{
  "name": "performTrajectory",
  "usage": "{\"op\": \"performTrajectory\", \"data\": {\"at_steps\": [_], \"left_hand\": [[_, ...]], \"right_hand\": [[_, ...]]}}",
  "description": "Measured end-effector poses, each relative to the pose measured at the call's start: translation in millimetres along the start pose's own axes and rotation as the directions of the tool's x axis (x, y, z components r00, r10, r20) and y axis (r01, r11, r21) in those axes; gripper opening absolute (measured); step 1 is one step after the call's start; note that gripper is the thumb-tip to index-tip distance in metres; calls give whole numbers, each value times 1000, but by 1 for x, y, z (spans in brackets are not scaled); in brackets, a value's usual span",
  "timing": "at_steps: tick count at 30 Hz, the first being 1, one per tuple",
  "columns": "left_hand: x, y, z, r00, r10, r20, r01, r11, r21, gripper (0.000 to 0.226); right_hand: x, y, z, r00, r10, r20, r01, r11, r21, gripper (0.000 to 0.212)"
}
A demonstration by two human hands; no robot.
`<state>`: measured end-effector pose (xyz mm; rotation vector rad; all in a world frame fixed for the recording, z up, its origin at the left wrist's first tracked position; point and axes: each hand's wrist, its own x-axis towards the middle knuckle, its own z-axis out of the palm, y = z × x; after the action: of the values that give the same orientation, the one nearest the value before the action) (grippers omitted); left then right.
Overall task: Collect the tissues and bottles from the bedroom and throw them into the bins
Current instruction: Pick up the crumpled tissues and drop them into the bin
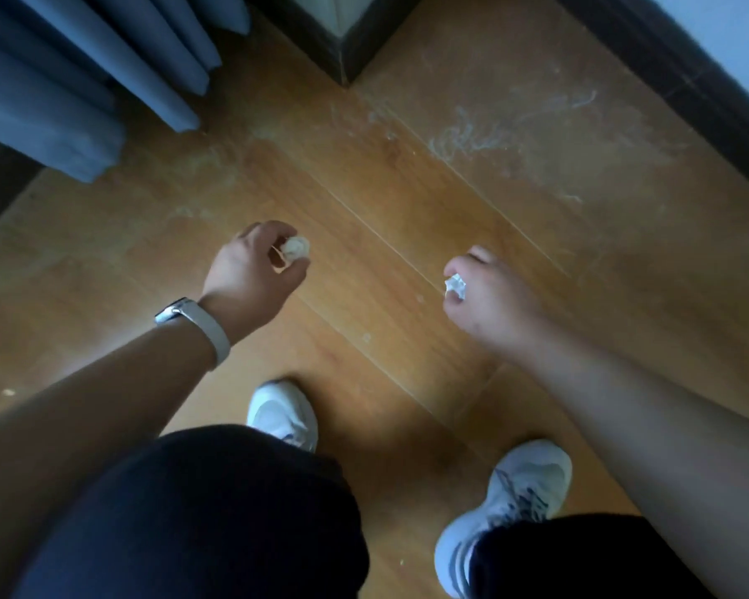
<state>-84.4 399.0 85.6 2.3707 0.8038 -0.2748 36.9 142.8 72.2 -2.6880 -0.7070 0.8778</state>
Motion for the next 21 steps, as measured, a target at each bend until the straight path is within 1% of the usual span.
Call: {"op": "performTrajectory", "data": {"at_steps": [4, 8, 12, 14, 17, 21], "left_hand": [[-41, 52, -70, 998, -26, -65, 21, 997, -76, 22], [-84, 97, -140, 997, -16, -76, 8, 994, -105, 24], [-127, 159, -220, 996, 17, -90, -29, 990, -137, 24], [-146, 192, -258, 994, 37, -105, -52, 988, -144, 22], [-171, 238, -311, 991, 53, -120, -74, 982, -173, 22], [-206, 296, -368, 988, 68, -138, -96, 975, -202, 20]], "right_hand": [[-55, -27, -68, 988, -52, -148, 67, 993, 98, 16], [-113, -61, -149, 964, -105, -246, 142, 980, 141, 19], [-173, -102, -244, 937, -145, -318, 207, 964, 170, 21], [-200, -117, -291, 927, -163, -337, 226, 962, 156, 21], [-241, -136, -357, 909, -182, -376, 248, 959, 135, 22], [-295, -154, -434, 889, -169, -425, 246, 960, 131, 21]]}}
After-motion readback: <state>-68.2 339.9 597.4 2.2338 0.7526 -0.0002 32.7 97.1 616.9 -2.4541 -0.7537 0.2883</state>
